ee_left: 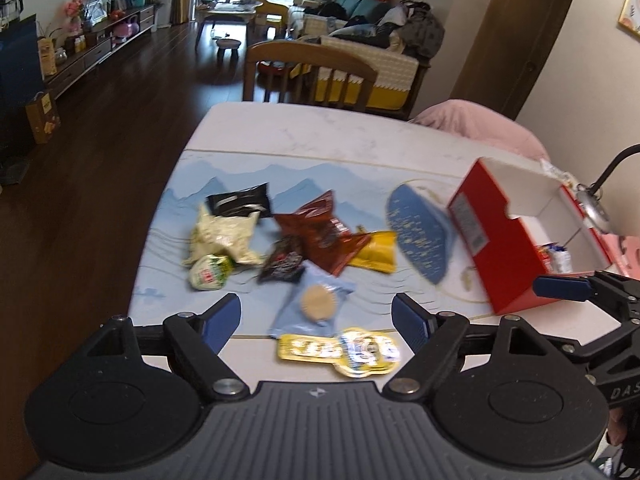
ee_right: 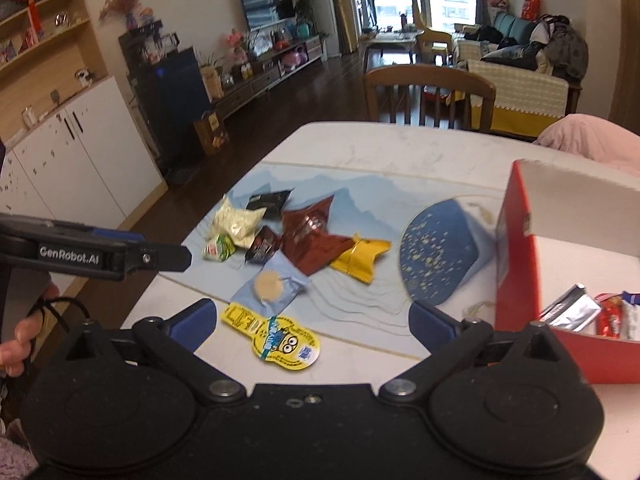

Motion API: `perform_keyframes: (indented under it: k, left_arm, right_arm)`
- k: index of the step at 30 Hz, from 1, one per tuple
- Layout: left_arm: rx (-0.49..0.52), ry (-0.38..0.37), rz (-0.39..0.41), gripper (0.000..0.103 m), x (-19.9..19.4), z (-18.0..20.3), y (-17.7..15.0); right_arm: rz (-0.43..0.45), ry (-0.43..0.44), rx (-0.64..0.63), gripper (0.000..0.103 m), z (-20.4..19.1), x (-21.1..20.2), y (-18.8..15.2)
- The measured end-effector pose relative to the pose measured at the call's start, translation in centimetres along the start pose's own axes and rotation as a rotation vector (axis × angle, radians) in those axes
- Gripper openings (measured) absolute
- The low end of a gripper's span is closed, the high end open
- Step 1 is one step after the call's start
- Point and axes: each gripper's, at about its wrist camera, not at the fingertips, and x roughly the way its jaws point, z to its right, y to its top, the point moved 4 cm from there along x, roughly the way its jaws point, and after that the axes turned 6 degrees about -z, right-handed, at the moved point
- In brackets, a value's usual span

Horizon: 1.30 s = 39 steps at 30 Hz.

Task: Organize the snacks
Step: 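Move both grippers back over the remaining snacks on the mat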

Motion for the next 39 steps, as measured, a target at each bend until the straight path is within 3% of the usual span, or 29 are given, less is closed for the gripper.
perform_keyframes:
  k: [6,13,22,30,39]
  left_arm:
    - [0.081,0.046,-0.011,0.083,2.4,-2.4,0.5]
    - [0.096,0.054,-0.043,0.083,5.5,-5.7,1.3]
    - [-0.007,0.056,-0.11,0.082,10.0,-8.4,2.0]
    - [-0.038,0.062,-0.111,0.081,11.8,-9.1,2.6]
    - [-0.086,0.071,-0.128,0.071,13.5,-9.6,3.1]
  right_arm:
    - [-0.037,0.0,-0.003,0.103,-1.1,2.1,0.3]
    - [-0.078,-0.002,0.007,0.103,-1.8,4.8,1.1]
    - [-0.134,-0.023,0.036,0.102,-2.6,9.6,2.4]
    - [-0.19,-0.051,0.029,0.098,-3.2,13.7,3.1]
    - [-0.243,-0.076,-0.003,0.094,-3.7,16.6,3.2]
